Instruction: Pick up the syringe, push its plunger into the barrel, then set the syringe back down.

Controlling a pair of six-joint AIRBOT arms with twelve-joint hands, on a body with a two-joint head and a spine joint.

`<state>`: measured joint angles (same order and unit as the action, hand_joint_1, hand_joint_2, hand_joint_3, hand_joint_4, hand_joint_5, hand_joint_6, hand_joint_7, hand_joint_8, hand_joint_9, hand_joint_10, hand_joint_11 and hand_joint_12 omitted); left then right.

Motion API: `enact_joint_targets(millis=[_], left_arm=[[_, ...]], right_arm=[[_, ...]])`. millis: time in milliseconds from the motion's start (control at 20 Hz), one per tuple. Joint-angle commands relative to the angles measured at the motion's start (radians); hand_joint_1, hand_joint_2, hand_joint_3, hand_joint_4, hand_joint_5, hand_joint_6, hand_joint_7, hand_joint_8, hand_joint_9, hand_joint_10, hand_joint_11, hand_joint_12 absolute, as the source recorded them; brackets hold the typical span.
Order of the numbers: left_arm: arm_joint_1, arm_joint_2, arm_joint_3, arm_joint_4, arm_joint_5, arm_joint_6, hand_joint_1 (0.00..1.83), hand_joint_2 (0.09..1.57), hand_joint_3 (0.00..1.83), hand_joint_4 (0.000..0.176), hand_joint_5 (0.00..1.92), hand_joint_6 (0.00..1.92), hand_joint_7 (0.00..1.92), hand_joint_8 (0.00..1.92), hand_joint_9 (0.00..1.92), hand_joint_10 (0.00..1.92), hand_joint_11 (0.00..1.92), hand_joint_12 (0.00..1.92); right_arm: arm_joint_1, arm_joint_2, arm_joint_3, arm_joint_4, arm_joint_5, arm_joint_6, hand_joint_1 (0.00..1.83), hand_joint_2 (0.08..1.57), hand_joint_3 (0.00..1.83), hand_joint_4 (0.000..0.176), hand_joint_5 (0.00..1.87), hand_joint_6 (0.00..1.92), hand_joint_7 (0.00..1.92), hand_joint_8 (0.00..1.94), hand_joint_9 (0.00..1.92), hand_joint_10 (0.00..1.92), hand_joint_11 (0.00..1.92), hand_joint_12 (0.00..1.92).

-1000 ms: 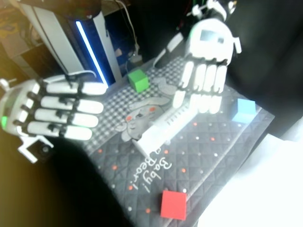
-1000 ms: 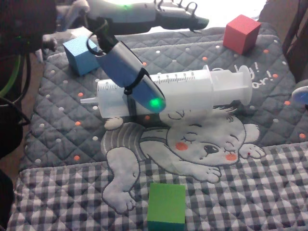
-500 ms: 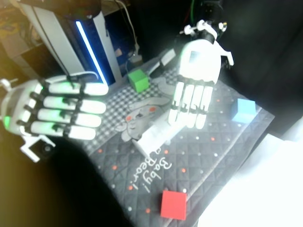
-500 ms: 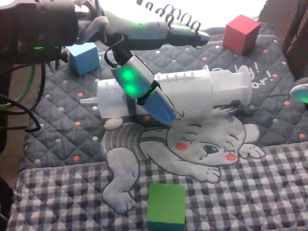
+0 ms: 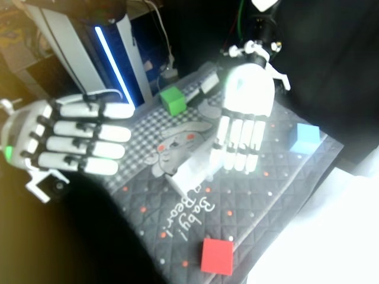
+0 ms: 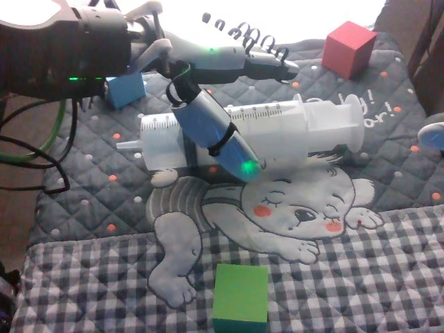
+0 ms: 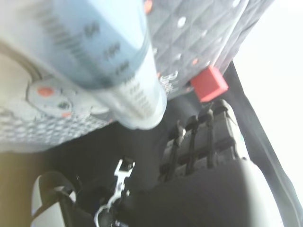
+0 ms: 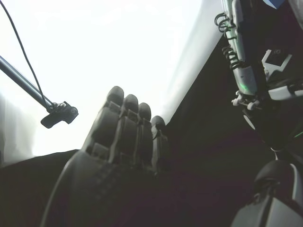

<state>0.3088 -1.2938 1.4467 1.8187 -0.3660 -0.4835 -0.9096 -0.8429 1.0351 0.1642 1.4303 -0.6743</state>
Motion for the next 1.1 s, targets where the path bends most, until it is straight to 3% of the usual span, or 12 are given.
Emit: enact_joint_targets(millis=[0,50,150,250,400,450,600,800,850,950,1050], left_arm=[[-0.005,-0.01,0.004,-0.026,0.02,-0.004,0.37,0.69,0.01,0.022,0.0,0.0,0.0,0.0,0.0,0.0,0.0,0.0],[-0.001,-0.014,0.007,-0.021,0.023,-0.005,0.34,0.69,0.01,0.003,0.0,0.0,0.0,0.0,0.0,0.0,0.0,0.0],[0.005,-0.018,0.01,-0.012,0.033,-0.005,0.33,0.68,0.01,0.0,0.0,0.0,0.0,0.0,0.0,0.0,0.0,0.0],[0.013,-0.021,0.012,0.005,0.041,-0.007,0.34,0.69,0.01,0.0,0.0,0.0,0.0,0.0,0.0,0.0,0.0,0.0],[0.024,-0.022,0.015,0.053,0.055,-0.037,0.38,0.69,0.01,0.0,0.0,0.0,0.0,0.0,0.0,0.0,0.0,0.0],[0.028,-0.024,0.019,0.056,0.061,-0.039,0.4,0.69,0.0,0.0,0.0,0.0,0.0,0.0,0.0,0.0,0.0,0.0],[0.034,-0.03,0.031,0.087,0.069,-0.075,0.37,0.68,0.0,0.0,0.0,0.0,0.0,0.0,0.0,0.0,0.0,0.0],[0.047,-0.039,0.045,0.104,0.075,-0.102,0.37,0.7,0.01,0.0,0.0,0.0,0.0,0.0,0.0,0.0,0.0,0.0],[0.049,-0.041,0.047,0.112,0.075,-0.112,0.37,0.7,0.01,0.0,0.0,0.0,0.0,0.0,0.0,0.0,0.0,0.0],[0.055,-0.044,0.048,0.109,0.076,-0.112,0.4,0.7,0.0,0.0,0.01,0.0,0.0,0.0,0.0,0.0,0.0,0.0],[0.059,-0.05,0.053,0.1,0.076,-0.112,0.35,0.7,0.0,0.0,0.0,0.0,0.0,0.0,0.0,0.0,0.0,0.0]], right_arm=[[0.003,0.003,0.001,0.014,0.122,0.008,0.51,0.69,0.0,0.049,0.14,0.0,0.2,0.01,0.2,0.0,0.18,0.03],[0.003,0.003,0.001,0.013,0.122,0.008,0.51,0.67,0.0,0.049,0.14,0.0,0.2,0.0,0.2,0.0,0.18,0.03],[0.003,0.001,0.001,0.013,0.122,0.008,0.5,0.69,0.0,0.043,0.14,0.0,0.19,0.0,0.2,0.0,0.17,0.03],[0.002,0.0,0.001,0.013,0.122,0.008,0.49,0.68,0.0,0.036,0.14,0.0,0.18,0.0,0.19,0.0,0.17,0.02],[0.002,-0.001,0.001,0.013,0.122,0.008,0.46,0.68,0.0,0.05,0.15,0.0,0.19,0.01,0.2,0.01,0.19,0.03],[0.002,-0.001,0.001,0.013,0.122,0.008,0.45,0.7,0.01,0.043,0.17,0.01,0.22,0.02,0.24,0.02,0.23,0.05],[0.002,-0.002,0.0,0.013,0.122,0.008,0.46,0.69,0.0,0.042,0.16,0.0,0.22,0.01,0.24,0.01,0.23,0.05],[0.002,-0.007,0.001,0.013,0.122,0.008,0.48,0.68,0.0,0.049,0.16,0.0,0.22,0.0,0.23,0.01,0.22,0.04],[0.002,-0.007,0.0,0.013,0.122,0.009,0.5,0.69,0.0,0.042,0.15,0.0,0.22,0.0,0.23,0.0,0.21,0.03],[0.002,-0.008,0.0,0.013,0.122,0.011,0.5,0.65,0.0,0.057,0.17,0.01,0.23,0.01,0.25,0.01,0.24,0.04],[0.002,-0.008,0.0,0.013,0.122,0.013,0.49,0.67,0.0,0.052,0.16,0.0,0.22,0.0,0.24,0.0,0.24,0.04]])
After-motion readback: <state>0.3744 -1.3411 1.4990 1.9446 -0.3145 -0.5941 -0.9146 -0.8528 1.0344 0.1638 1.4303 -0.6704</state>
